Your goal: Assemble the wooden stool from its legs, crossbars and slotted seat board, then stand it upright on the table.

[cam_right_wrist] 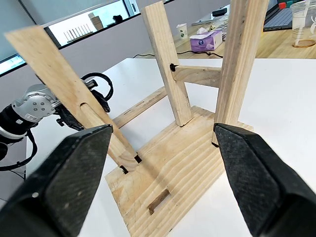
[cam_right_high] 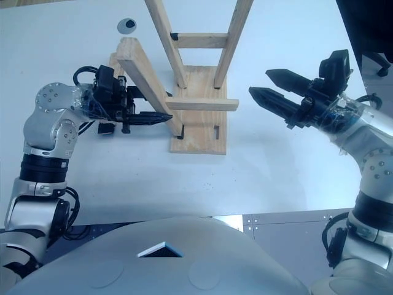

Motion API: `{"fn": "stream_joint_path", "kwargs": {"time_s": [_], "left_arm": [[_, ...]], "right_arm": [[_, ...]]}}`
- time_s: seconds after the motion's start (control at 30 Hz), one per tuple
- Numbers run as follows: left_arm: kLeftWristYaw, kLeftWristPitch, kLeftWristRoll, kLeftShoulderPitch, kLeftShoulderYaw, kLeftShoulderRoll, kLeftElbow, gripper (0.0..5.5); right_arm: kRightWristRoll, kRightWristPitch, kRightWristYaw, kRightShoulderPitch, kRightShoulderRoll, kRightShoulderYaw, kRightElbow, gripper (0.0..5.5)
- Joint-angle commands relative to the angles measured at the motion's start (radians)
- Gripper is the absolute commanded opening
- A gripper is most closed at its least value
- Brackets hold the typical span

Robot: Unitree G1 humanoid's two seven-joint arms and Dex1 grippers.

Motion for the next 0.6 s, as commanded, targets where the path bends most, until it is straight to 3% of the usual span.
{"fn": "stream_joint_path", "kwargs": {"time_s": [0.03,0.43,0.57,0.6], "left_arm": [[0.097,0.065,0.077,0.075,-0.026,0.032,-0.044,2.01],[0.154,0.083,0.186,0.19,-0.167,0.131,-0.033,2.01],[0.142,0.039,0.197,0.17,-0.174,0.139,0.028,2.01],[0.201,0.037,0.171,0.092,-0.111,0.112,0.0,2.3]], "right_arm": [[0.019,-0.011,-0.021,0.023,0.03,-0.016,-0.031,3.77],[0.007,-0.015,-0.024,0.013,0.032,-0.026,-0.01,3.77],[0.004,-0.02,-0.027,0.019,0.037,-0.033,-0.009,3.77],[0.003,-0.029,-0.038,0.041,0.055,-0.038,-0.016,3.77]]}}
